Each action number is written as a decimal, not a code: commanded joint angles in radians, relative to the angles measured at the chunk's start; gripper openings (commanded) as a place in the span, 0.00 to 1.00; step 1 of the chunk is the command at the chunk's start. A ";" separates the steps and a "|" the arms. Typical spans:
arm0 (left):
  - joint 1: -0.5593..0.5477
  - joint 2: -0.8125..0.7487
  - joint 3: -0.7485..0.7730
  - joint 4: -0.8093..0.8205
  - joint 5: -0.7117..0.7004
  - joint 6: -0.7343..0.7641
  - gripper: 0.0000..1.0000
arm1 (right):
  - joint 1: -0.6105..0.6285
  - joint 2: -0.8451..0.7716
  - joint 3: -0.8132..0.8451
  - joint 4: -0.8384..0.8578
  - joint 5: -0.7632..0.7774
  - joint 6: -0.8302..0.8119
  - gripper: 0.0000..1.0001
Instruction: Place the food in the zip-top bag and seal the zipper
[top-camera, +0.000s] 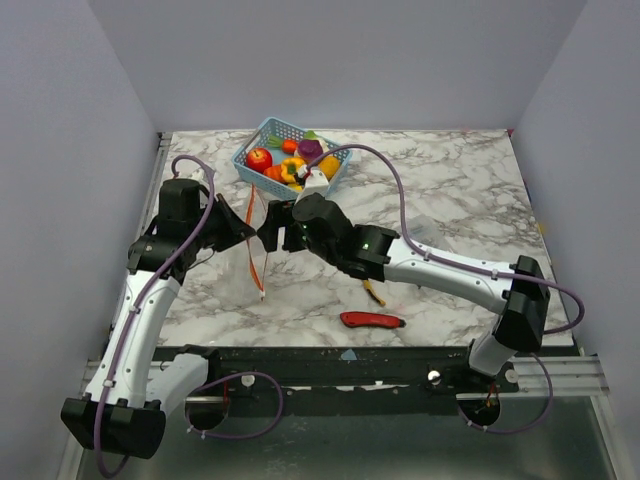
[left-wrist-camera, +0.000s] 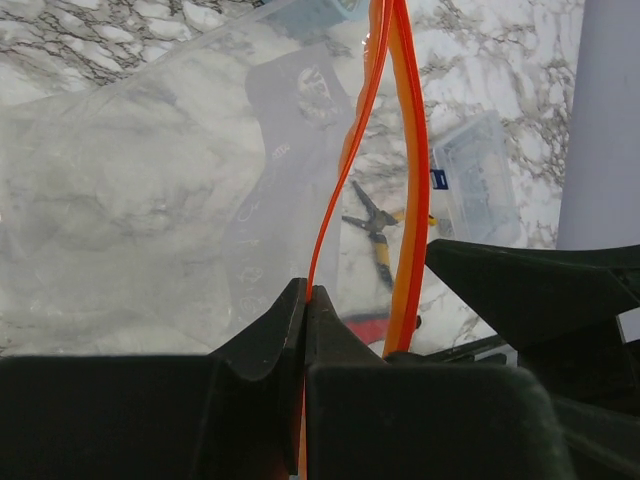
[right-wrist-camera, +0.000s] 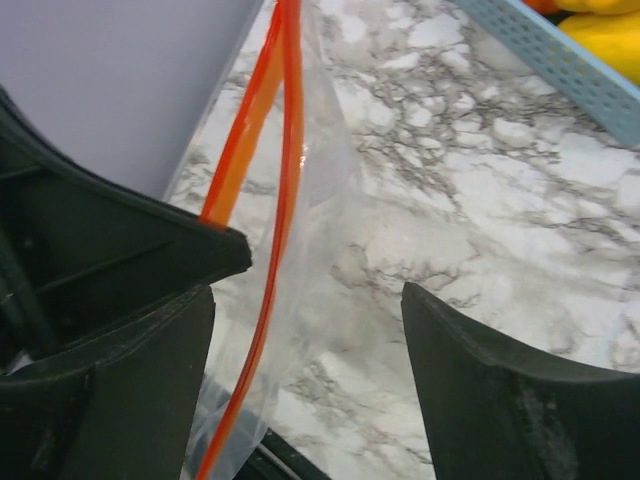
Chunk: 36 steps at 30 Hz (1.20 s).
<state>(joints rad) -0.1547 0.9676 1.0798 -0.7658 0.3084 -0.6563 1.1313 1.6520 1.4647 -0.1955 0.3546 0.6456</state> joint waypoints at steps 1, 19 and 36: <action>-0.008 -0.005 -0.025 0.062 0.061 -0.025 0.00 | -0.001 0.045 0.068 -0.104 0.141 -0.018 0.74; -0.014 -0.057 0.127 -0.096 -0.065 0.143 0.00 | -0.007 -0.001 0.009 -0.108 0.234 -0.085 0.01; -0.011 0.065 0.168 0.143 0.360 -0.083 0.00 | -0.181 -0.107 -0.066 -0.094 0.206 -0.215 0.01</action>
<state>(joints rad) -0.1658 1.0077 1.2007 -0.6712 0.6067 -0.6937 1.0027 1.6299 1.4445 -0.2893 0.5362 0.4873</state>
